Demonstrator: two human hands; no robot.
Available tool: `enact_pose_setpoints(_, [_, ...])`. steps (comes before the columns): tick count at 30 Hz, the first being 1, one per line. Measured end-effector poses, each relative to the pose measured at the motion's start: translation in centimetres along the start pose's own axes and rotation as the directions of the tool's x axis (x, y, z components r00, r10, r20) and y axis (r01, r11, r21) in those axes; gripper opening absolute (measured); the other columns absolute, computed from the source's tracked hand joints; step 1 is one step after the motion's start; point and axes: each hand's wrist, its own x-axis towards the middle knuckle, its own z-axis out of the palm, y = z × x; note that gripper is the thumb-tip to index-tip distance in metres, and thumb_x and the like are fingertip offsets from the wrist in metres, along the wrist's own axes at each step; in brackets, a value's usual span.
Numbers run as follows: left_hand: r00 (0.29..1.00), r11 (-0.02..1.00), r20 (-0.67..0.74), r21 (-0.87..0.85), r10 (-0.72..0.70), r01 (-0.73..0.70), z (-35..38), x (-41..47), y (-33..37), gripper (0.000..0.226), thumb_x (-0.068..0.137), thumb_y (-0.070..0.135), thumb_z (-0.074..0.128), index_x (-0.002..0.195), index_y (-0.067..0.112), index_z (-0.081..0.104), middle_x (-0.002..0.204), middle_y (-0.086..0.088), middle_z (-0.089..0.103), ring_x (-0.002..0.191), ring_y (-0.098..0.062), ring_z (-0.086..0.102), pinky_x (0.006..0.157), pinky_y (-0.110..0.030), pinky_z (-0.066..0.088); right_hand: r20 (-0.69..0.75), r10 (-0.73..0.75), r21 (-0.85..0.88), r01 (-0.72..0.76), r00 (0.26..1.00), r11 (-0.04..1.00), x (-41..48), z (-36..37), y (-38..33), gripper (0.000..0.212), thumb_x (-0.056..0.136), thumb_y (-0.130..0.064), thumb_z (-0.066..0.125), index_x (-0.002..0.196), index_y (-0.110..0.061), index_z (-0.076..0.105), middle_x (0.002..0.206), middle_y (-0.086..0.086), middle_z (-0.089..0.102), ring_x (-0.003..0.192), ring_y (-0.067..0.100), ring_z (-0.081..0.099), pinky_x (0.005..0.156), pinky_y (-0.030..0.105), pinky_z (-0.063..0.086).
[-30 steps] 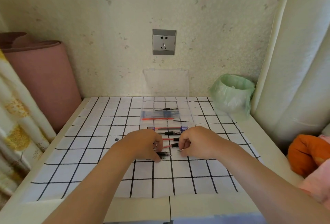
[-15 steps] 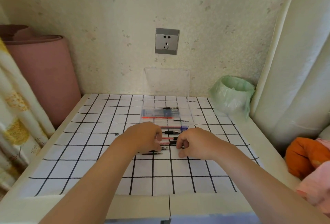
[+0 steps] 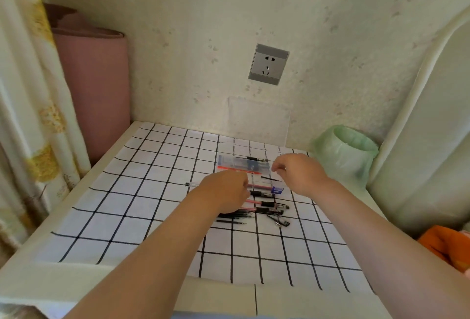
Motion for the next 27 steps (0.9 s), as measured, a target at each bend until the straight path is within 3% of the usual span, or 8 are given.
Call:
enact_pose_setpoints(3, [1.000, 1.000, -0.005, 0.005, 0.022, -0.022, 0.0, 0.2, 0.4, 0.030, 0.102, 0.032, 0.040, 0.124, 0.020, 0.056, 0.118, -0.002, 0.061, 0.102, -0.020, 0.058, 0.090, -0.036, 0.049, 0.120, -0.021, -0.200, 0.044, 0.993, 0.979, 2.1, -0.2, -0.9, 0.021, 0.094, -0.028, 0.058, 0.110, -0.032, 0.070, 0.112, -0.005, 0.068, 0.104, 0.020, 0.062, 0.082, 0.031, 0.050])
enact_pose_setpoints(6, [0.999, 0.999, 0.011, 0.007, 0.041, -0.041, 0.1, 0.4, 0.7, 0.028, 0.102, 0.026, 0.042, 0.121, 0.017, 0.061, 0.114, -0.005, 0.063, 0.098, -0.022, 0.058, 0.080, -0.032, 0.047, 0.202, -0.007, -0.295, 0.068, 0.979, 0.953, 3.7, 0.5, -2.1, 0.020, 0.088, -0.019, 0.063, 0.103, -0.027, 0.074, 0.103, 0.001, 0.070, 0.095, 0.022, 0.065, 0.080, 0.033, 0.054])
enact_pose_setpoints(12, [0.998, 0.998, 0.052, -0.043, 0.047, -0.045, 0.2, 0.4, 0.7, 0.027, 0.103, 0.025, 0.045, 0.119, 0.013, 0.062, 0.113, -0.008, 0.063, 0.098, -0.022, 0.059, 0.074, -0.028, 0.040, 0.250, 0.019, -0.304, 0.060, 0.968, 0.951, 4.9, 1.4, -2.8, 0.021, 0.082, -0.008, 0.058, 0.094, -0.015, 0.074, 0.093, 0.007, 0.070, 0.083, 0.024, 0.065, 0.079, 0.035, 0.057])
enact_pose_setpoints(17, [0.997, 0.998, 0.061, -0.038, 0.055, -0.052, -0.2, 0.0, 0.4, 0.028, 0.102, 0.028, 0.046, 0.119, 0.014, 0.064, 0.114, -0.008, 0.064, 0.102, -0.024, 0.060, 0.079, -0.029, 0.044, 0.306, -0.015, -0.243, 0.094, 0.952, 0.965, 4.7, 1.0, -2.4, 0.016, 0.085, -0.008, 0.058, 0.089, -0.010, 0.074, 0.089, 0.008, 0.070, 0.084, 0.025, 0.066, 0.078, 0.036, 0.057])
enact_pose_setpoints(22, [0.997, 0.997, 0.017, 0.005, 0.075, -0.075, -0.1, -0.2, 0.2, 0.026, 0.100, 0.032, 0.047, 0.114, 0.021, 0.066, 0.110, -0.003, 0.066, 0.098, -0.022, 0.059, 0.081, -0.033, 0.047, 0.181, -0.076, -0.127, 0.100, 0.981, 0.987, 3.4, -1.2, -2.6, 0.009, 0.089, -0.018, 0.057, 0.082, -0.018, 0.062, 0.089, 0.002, 0.067, 0.084, 0.022, 0.060, 0.072, 0.032, 0.050])
enact_pose_setpoints(27, [0.996, 0.995, -0.010, 0.053, 0.087, -0.086, 0.2, -0.1, 0.5, 0.024, 0.100, 0.035, 0.045, 0.111, 0.026, 0.066, 0.107, 0.001, 0.067, 0.095, -0.020, 0.060, 0.075, -0.031, 0.045, 0.011, -0.026, 0.103, 0.025, 1.000, 0.994, -0.7, -2.1, -3.3, 0.015, 0.087, -0.019, 0.063, 0.099, -0.025, 0.070, 0.094, -0.007, 0.068, 0.088, 0.016, 0.062, 0.075, 0.029, 0.052])
